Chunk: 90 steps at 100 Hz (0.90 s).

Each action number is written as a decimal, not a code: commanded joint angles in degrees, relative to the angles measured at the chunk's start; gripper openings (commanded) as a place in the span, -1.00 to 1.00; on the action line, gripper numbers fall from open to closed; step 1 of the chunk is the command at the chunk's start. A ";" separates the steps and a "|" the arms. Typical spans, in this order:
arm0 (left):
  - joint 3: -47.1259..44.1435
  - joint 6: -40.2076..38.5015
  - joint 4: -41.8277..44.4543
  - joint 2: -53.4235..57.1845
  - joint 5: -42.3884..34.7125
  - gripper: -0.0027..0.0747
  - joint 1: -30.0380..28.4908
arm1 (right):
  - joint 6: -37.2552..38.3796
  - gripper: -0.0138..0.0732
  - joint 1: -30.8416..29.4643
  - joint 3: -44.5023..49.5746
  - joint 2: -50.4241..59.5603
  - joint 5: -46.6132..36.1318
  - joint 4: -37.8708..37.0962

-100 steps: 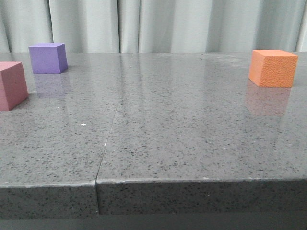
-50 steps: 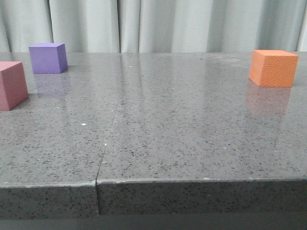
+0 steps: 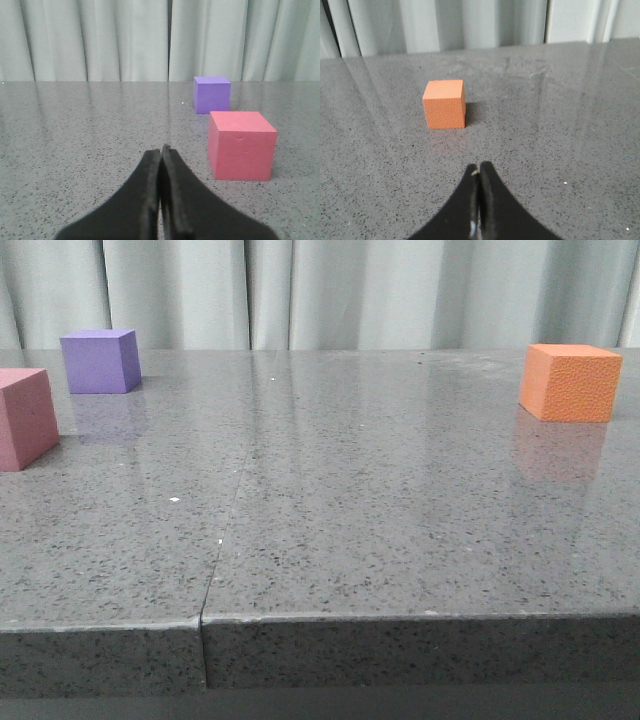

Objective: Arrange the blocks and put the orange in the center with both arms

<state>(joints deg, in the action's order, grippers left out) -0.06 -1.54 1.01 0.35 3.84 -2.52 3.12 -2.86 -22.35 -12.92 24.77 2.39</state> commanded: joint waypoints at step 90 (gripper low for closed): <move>-2.26 -0.09 -0.49 1.56 -4.67 -0.98 0.00 | -0.94 0.76 3.88 -51.28 -61.88 18.77 3.67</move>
<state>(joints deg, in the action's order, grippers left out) -0.06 -1.54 1.01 0.35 3.84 -2.52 2.89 -0.44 -66.48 -71.82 42.05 5.22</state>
